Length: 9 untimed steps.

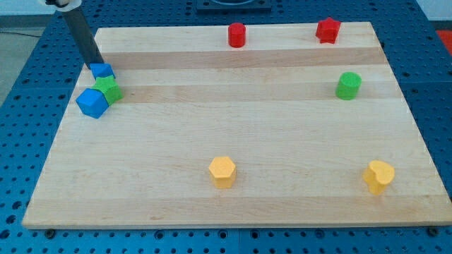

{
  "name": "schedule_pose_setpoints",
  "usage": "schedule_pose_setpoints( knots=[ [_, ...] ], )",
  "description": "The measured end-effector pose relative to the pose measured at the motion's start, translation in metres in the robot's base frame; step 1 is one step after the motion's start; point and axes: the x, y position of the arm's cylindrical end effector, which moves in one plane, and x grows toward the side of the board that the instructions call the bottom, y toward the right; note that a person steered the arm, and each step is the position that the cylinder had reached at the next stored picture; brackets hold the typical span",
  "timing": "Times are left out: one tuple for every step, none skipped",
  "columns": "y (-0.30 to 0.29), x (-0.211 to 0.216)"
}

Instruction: Push the red circle towards the top left of the board

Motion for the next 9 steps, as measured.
schedule_pose_setpoints(
  knots=[
    [0.010,0.012],
    [0.016,0.022],
    [0.016,0.022],
    [0.029,-0.002],
    [0.111,-0.016],
    [0.205,-0.013],
    [0.295,-0.014],
    [0.343,-0.047],
    [0.331,-0.079]
  ],
)
